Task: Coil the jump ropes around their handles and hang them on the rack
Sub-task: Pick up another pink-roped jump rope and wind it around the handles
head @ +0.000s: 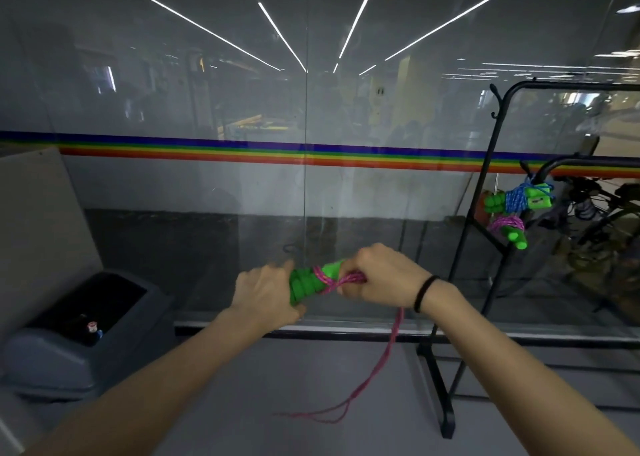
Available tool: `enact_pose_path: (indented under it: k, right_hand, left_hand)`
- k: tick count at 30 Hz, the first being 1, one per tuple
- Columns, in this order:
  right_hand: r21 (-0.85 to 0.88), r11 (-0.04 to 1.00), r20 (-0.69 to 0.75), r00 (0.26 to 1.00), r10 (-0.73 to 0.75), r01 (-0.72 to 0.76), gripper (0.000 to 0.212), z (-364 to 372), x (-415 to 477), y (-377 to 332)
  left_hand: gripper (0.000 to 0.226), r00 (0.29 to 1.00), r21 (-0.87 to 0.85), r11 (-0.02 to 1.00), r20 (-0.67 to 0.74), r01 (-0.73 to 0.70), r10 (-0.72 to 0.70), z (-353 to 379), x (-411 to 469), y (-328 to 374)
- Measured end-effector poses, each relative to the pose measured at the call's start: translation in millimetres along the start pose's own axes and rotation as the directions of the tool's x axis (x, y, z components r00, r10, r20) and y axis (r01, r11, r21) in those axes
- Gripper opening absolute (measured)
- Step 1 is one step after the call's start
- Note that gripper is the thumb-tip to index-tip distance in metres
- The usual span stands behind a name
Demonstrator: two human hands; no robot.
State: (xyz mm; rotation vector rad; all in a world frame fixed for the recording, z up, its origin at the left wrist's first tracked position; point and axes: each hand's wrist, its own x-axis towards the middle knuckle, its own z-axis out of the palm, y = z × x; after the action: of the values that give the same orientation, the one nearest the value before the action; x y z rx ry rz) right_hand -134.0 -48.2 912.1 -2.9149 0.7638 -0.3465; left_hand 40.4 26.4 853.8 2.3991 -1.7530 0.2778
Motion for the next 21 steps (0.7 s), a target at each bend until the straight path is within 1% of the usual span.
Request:
enact_pose_path:
  k: [1, 2, 3, 4, 5, 6, 7, 8, 9, 10, 11, 12, 13, 14, 15, 16, 17, 18, 19, 21]
  right_hand:
    - [0.024, 0.999, -0.005, 0.999, -0.039, 0.039, 0.016, -7, 0, 2]
    - [0.083, 0.993, -0.003, 0.996, -0.085, 0.085, 0.015, -12, 1, 5]
    - [0.173, 0.977, 0.005, 0.992, -0.125, 0.122, 0.014, -15, 2, 8]
    - [0.294, 0.945, 0.011, 0.988, -0.155, 0.145, 0.012, -16, 5, 12]
    - [0.435, 0.889, 0.007, 0.987, -0.161, 0.142, 0.009, -15, 8, 16]
    - [0.56, 0.82, -0.001, 0.989, -0.147, 0.122, 0.004, -11, 12, 22]
    - [0.663, 0.741, -0.009, 0.991, -0.132, 0.105, 0.008, -6, 15, 28]
    - [0.736, 0.672, -0.026, 0.994, -0.102, 0.088, 0.017, 3, 18, 35]
    - [0.785, 0.613, -0.043, 0.996, -0.079, 0.083, 0.022, 10, 20, 38]
    - [0.815, 0.572, -0.074, 0.996, -0.046, 0.087, 0.021, 19, 22, 41]
    - [0.846, 0.527, -0.092, 0.996, -0.003, 0.08, 0.014, 27, 22, 41]
    - [0.875, 0.48, -0.09, 0.995, 0.048, 0.056, 0.014, 35, 22, 39]
    - [0.874, 0.485, -0.078, 0.994, 0.08, 0.03, 0.025, 40, 20, 34]
    - [0.835, 0.55, -0.067, 0.995, 0.068, 0.018, 0.036, 47, 18, 31]
    - [0.788, 0.616, -0.053, 0.998, 0.047, 0.013, 0.041, 52, 16, 26]
    - [0.752, 0.659, -0.049, 0.998, 0.043, 0.009, 0.039, 56, 15, 23]
    - [0.716, 0.698, -0.06, 0.997, 0.053, 0.006, 0.035, 55, 12, 21]
    - [0.663, 0.748, -0.072, 0.995, 0.072, -0.006, 0.034, 55, 11, 20]
    - [0.596, 0.803, -0.081, 0.994, 0.072, -0.01, 0.033, 54, 10, 18]
    - [0.436, 0.9, -0.061, 0.997, 0.05, -0.018, 0.031, 50, 6, 17]
  left_hand:
    - [0.043, 0.998, 0.005, 0.999, 0.034, -0.05, 0.05, -1, -1, -2]
    - [0.035, 0.989, -0.032, 0.993, 0.088, -0.114, 0.117, -2, -3, -4]
    - [0.03, 0.967, -0.109, 0.978, 0.162, -0.179, 0.195, -5, -6, -6]
    - [0.026, 0.928, -0.215, 0.949, 0.244, -0.231, 0.282, -6, -7, -9]
    - [0.021, 0.882, -0.345, 0.901, 0.293, -0.263, 0.37, -9, -8, -11]
    - [0.014, 0.846, -0.478, 0.839, 0.307, -0.26, 0.437, -9, -9, -12]
    - [0.01, 0.825, -0.603, 0.764, 0.295, -0.23, 0.482, -12, -10, -12]
    - [0.012, 0.82, -0.701, 0.689, 0.278, -0.182, 0.5, -13, -10, -13]
    - [0.013, 0.821, -0.778, 0.614, 0.263, -0.131, 0.507, -14, -11, -12]
    - [0.013, 0.826, -0.831, 0.551, 0.253, -0.081, 0.504, -16, -11, -11]
    - [0.017, 0.834, -0.876, 0.482, 0.238, -0.037, 0.498, -17, -11, -8]
    - [0.024, 0.849, -0.913, 0.407, 0.221, 0.007, 0.481, -16, -11, -7]
    - [0.03, 0.871, -0.948, 0.313, 0.203, 0.06, 0.447, -16, -12, -4]
    - [0.032, 0.899, -0.97, 0.217, 0.191, 0.111, 0.395, -15, -11, -3]
    - [0.031, 0.924, -0.98, 0.122, 0.189, 0.156, 0.333, -16, -11, -1]
    - [0.027, 0.946, -0.981, 0.055, 0.196, 0.188, 0.259, -15, -9, -1]
    - [0.021, 0.961, -0.977, 0.025, 0.212, 0.21, 0.178, -16, -8, 0]
    - [0.015, 0.969, -0.974, 0.039, 0.228, 0.225, 0.093, -15, -7, -1]
    - [0.011, 0.97, -0.968, 0.074, 0.241, 0.239, 0.019, -15, -6, -3]
    - [0.007, 0.97, -0.953, 0.182, 0.234, 0.243, -0.071, -8, -3, -8]
